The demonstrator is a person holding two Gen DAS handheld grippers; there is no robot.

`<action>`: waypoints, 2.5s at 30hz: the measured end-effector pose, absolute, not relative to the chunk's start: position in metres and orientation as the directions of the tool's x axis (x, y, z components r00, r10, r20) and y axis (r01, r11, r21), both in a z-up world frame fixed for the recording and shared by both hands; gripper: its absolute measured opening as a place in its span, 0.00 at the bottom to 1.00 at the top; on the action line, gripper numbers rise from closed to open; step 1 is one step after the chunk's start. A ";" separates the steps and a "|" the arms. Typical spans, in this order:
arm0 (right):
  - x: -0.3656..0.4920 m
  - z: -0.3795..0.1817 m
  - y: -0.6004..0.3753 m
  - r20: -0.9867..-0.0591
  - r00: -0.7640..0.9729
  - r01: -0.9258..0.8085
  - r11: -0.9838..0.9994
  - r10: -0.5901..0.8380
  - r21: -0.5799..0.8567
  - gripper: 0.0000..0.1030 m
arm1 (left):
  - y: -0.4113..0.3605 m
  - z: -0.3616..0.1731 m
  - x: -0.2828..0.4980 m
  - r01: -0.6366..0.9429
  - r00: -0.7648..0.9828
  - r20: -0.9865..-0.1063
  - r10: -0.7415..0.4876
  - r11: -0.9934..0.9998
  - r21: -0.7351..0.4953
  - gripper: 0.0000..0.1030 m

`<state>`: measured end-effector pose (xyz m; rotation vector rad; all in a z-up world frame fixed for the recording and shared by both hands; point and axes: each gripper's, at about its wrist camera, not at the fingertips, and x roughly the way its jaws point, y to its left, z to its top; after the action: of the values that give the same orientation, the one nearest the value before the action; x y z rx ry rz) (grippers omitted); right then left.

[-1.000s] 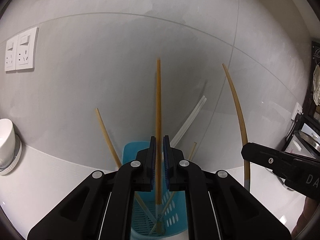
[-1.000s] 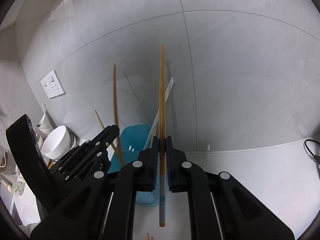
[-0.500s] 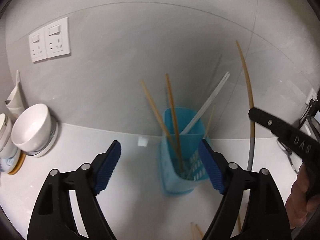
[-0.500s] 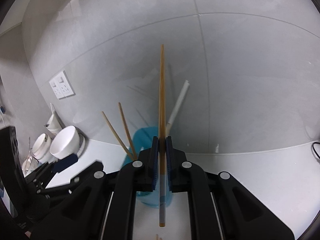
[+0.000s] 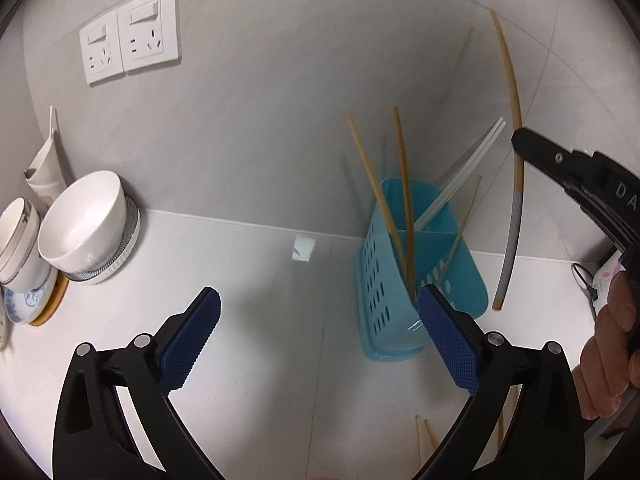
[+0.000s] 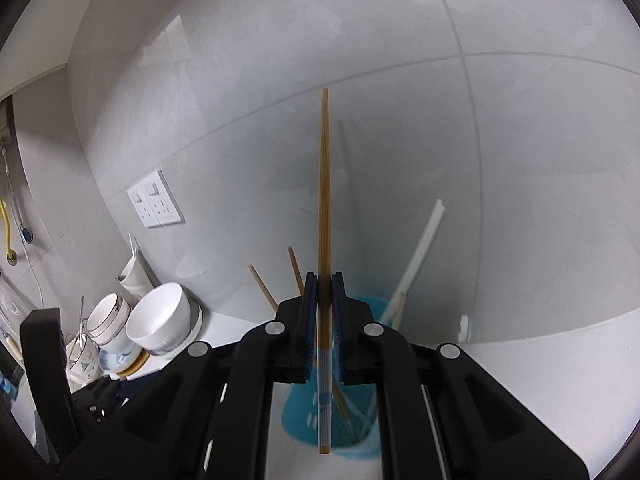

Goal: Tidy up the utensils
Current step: 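Lower the held chopstick into the blue holder with the right tool, then move both tools to the chopstick row and close each on a chopstick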

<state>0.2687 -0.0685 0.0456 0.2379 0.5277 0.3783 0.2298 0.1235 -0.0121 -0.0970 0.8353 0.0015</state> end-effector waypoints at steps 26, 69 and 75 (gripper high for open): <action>0.276 -0.007 -0.038 -0.566 0.745 -0.284 0.936 0.352 0.208 0.13 | 0.144 -0.035 0.245 -0.060 0.643 -0.763 -0.059 0.990 -0.127 0.94; 0.111 -0.074 -0.201 -0.879 0.478 0.090 0.995 -0.004 0.045 0.92 | 0.064 -0.091 0.129 -0.010 0.388 -0.918 -0.080 0.996 -0.091 0.94; 0.095 -0.099 -0.204 -0.921 0.390 0.102 0.994 -0.010 0.033 0.86 | 0.051 -0.111 0.116 0.005 0.342 -0.937 -0.073 0.997 -0.076 0.94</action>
<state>0.0952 -0.2042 -0.0994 0.0893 1.1681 -0.0712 0.1161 0.0509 -0.1113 -0.0633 1.2214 -0.0506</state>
